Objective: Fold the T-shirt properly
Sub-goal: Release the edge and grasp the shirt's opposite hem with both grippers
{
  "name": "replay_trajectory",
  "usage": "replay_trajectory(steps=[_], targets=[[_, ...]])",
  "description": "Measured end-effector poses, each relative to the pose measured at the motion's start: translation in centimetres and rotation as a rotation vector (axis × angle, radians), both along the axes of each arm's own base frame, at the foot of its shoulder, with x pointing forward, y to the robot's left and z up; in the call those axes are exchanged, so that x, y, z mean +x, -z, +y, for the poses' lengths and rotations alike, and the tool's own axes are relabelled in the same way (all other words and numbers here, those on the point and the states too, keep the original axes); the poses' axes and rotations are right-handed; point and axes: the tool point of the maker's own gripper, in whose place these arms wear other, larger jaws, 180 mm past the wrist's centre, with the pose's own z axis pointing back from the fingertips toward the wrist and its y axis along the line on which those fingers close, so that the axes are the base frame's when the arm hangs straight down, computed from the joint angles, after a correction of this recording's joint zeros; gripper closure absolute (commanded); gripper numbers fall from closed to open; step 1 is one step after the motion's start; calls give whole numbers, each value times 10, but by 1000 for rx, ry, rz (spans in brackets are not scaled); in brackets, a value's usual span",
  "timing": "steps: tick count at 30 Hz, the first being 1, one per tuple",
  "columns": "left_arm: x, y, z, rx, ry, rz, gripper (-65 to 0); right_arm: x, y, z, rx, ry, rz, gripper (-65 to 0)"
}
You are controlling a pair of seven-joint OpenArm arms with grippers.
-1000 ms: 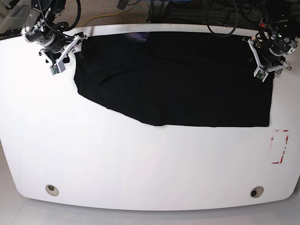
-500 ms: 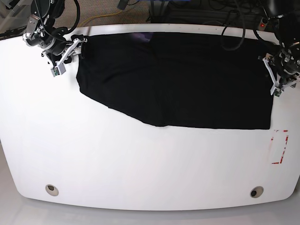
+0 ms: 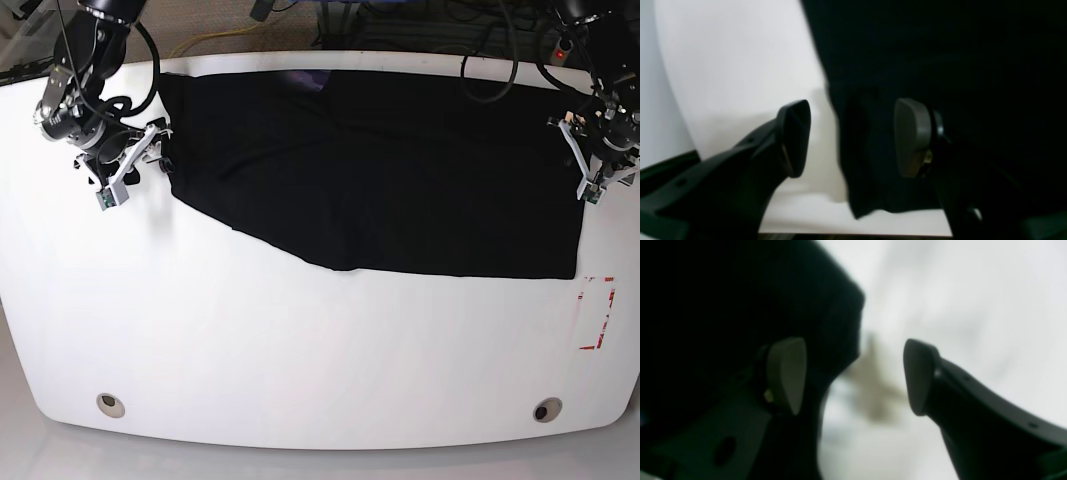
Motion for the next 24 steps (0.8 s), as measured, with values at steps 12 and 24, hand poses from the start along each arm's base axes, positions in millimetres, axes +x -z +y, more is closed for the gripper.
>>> replay_trajectory(steps=[12, 24], targets=[[-11, 10, -8, -19, -5, 22, -365, 70, 18, 3, 3, -22, 59, -436], [-1, 4, -8, -17, -5, -5, -365, 81, 26, 80, 65, -174, 64, -436]])
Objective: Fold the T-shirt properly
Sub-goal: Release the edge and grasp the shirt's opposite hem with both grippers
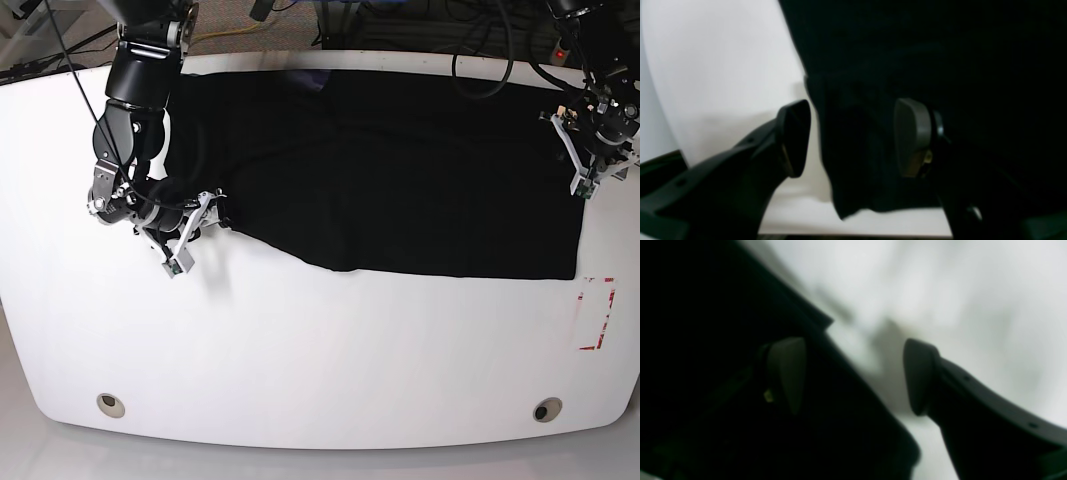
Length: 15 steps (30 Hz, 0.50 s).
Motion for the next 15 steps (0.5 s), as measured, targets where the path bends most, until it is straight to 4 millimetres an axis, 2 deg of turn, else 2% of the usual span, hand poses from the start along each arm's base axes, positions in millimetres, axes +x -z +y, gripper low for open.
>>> replay_trajectory(steps=[4, 7, 9, 12, 15], targets=[[21, -16, 1, -5, -3, -70, -369, 0, 1, 3, 5, 5, 3, -436], [28, -23, 3, -12, -11, -106, -369, 0, 2, 7, 5, -7, 4, -425], [27, -24, 12, 15, -38, -84, -371, -2, 4, 16, 0, -41, 11, -350], [51, -46, 13, -3, -45, -176, -372, -2, 4, 27, 7, -70, 1, -236], [67, -58, 13, -27, -77, -241, -381, -2, 6, 29, 6, -82, 0, -171]])
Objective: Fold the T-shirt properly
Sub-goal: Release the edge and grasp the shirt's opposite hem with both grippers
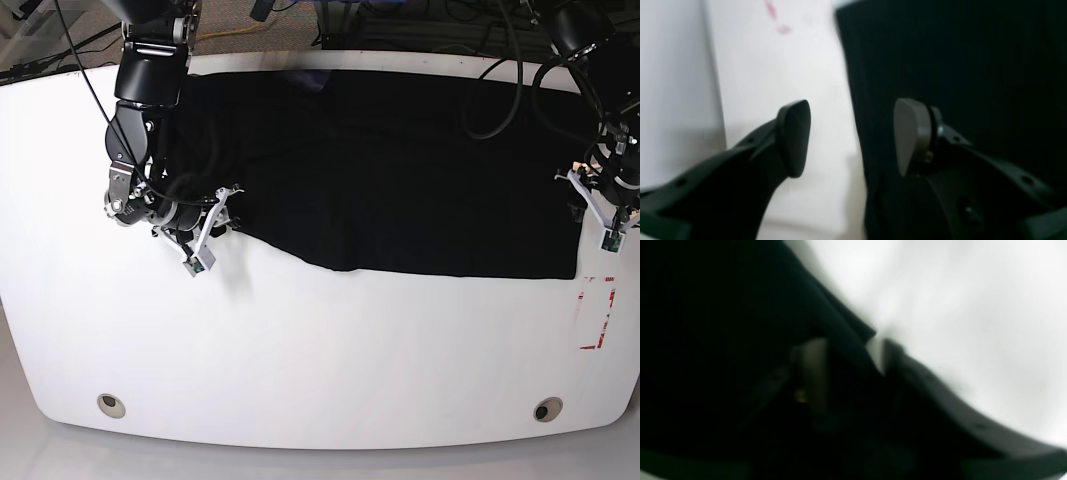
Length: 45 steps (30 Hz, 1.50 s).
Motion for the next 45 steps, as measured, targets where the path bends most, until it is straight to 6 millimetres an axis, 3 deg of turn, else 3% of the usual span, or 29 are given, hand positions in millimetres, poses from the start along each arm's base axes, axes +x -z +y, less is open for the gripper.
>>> replay_trajectory(steps=[6, 9, 21, 30, 37, 40, 44, 45], targets=[[23, 16, 17, -132, -187, -23, -554, -3, 9, 3, 19, 1, 23, -21], [34, 24, 30, -211, -314, -39, -582, -3, 9, 3, 20, 0, 23, 0], [76, 68, 35, -348, -331, 8, -581, -3, 9, 3, 22, 5, 22, 0], [89, 91, 44, -434, -378, 21, -581, -3, 9, 2, 22, 5, 23, 0], [106, 99, 16, -437, -257, 65, -574, -3, 9, 2, 22, 5, 23, 0], [108, 98, 15, -442, -254, 49, -478, -3, 9, 2, 22, 5, 22, 0], [107, 99, 17, -436, -258, 55, -235, -3, 9, 2, 21, 5, 23, 0], [107, 99, 17, -435, -257, 56, -144, -3, 9, 2, 21, 5, 23, 0]])
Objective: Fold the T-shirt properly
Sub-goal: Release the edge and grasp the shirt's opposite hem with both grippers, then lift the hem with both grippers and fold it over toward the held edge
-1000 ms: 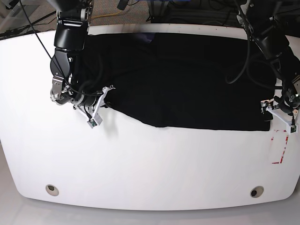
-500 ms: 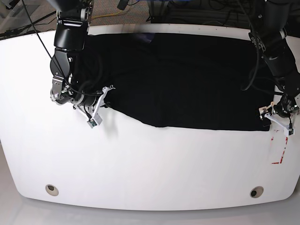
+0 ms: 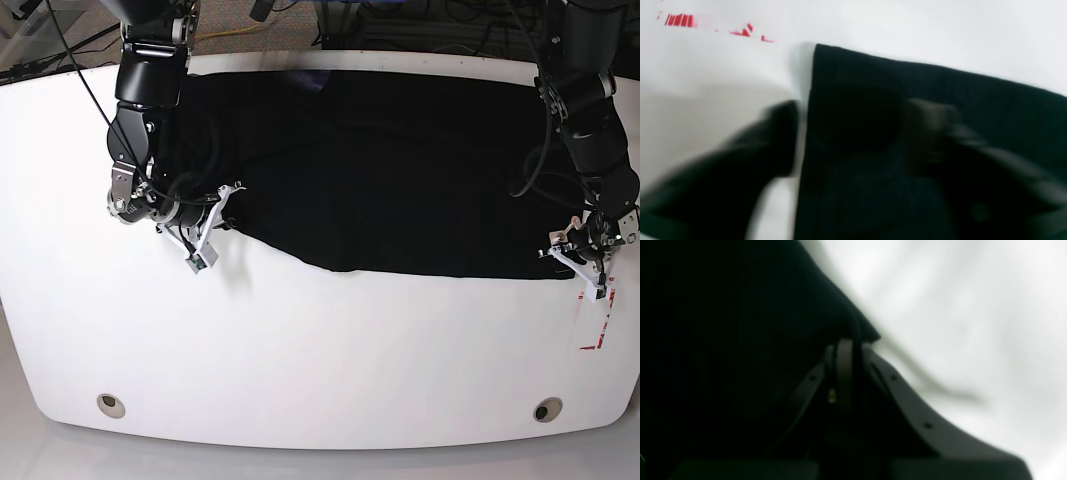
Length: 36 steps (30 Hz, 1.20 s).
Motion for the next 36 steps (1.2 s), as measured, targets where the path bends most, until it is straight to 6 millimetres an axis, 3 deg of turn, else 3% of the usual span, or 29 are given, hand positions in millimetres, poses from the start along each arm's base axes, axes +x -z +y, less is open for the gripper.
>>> replay_trajectory(steps=[1, 3, 8, 12, 16, 19, 22, 25, 33, 36], targets=[[0, 0, 0, 1, 0, 1, -76, 0, 0, 0, 1, 0, 0, 0], [1, 2, -3, -1, 3, -2, 0, 0, 0, 0, 0, 0, 0, 0], [10, 3, -21, 12, 56, -30, 0, 1, -4, -1, -14, -6, -12, 0], [11, -4, -34, 12, 141, -44, 0, 10, -24, -7, -53, -16, -76, 0], [3, -22, -32, 79, 190, -95, 0, 19, -45, -18, -92, -23, -144, 0], [-6, -34, -34, 141, 220, -88, 0, 19, -48, -21, -106, -23, -154, 0], [-6, -53, -51, 174, 283, -140, 0, 14, -48, -19, -104, -29, -157, 0], [-18, -74, -65, 240, 366, -173, 0, 3, -48, -28, -134, -32, -159, 0], [-66, -91, -78, 365, 426, -145, 0, -18, -70, -34, -177, -30, -224, 0], [-83, -90, -74, 393, 417, -122, 0, -31, -69, -42, -214, -20, -214, 0]])
